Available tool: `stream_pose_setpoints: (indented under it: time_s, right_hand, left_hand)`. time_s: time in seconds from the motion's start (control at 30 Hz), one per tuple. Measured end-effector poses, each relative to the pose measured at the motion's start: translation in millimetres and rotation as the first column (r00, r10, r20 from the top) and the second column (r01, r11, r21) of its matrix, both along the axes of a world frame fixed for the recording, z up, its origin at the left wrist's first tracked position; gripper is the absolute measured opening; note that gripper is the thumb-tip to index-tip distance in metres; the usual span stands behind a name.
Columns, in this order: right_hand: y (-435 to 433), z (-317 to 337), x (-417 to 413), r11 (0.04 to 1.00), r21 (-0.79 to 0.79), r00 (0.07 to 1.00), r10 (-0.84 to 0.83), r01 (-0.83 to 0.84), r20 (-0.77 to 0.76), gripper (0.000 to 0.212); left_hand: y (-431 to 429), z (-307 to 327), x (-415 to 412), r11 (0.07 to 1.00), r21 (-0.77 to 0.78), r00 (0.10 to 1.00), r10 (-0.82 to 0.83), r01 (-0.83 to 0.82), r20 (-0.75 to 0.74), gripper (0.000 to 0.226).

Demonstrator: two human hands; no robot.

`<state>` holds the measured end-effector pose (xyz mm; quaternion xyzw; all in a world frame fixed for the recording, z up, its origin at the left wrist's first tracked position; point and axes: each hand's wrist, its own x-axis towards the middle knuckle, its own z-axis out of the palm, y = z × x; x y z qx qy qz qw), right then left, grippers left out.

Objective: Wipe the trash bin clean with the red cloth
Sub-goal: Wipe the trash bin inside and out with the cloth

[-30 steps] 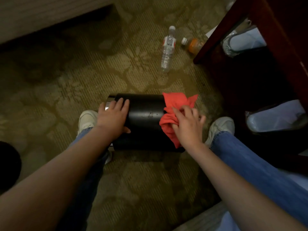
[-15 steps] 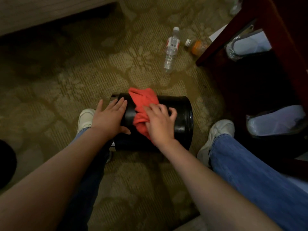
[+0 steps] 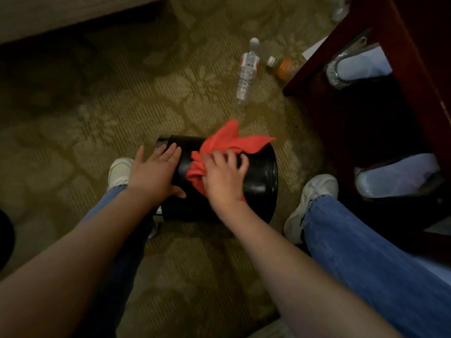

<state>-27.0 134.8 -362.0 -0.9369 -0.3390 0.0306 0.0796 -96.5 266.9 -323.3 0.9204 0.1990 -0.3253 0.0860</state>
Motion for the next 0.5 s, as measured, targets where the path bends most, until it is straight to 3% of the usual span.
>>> stream_pose_setpoints:
  time_s: [0.17,0.33,0.5]
  right_hand:
    - [2.5,3.1,12.3,0.992,-0.016,0.987,0.124,-0.126,-0.101,0.043]
    - [-62.7,10.1,79.9,0.975,-0.218,0.986,-0.086,0.053,-0.145,0.038]
    - [-75.1,15.5,75.9,0.974,-0.224,0.983,-0.081,0.042,-0.166,0.04]
  left_hand:
    - [4.5,-1.5,0.1,1.0,-0.022,1.0,0.02,-0.02,0.007,0.112]
    - [-1.2,1.9,-3.7,1.0,0.003,1.0,-0.003,0.003,0.006,0.109]
    - [-14.3,12.8,-6.1,0.99,0.072,0.992,-0.121,0.122,-0.02,0.103]
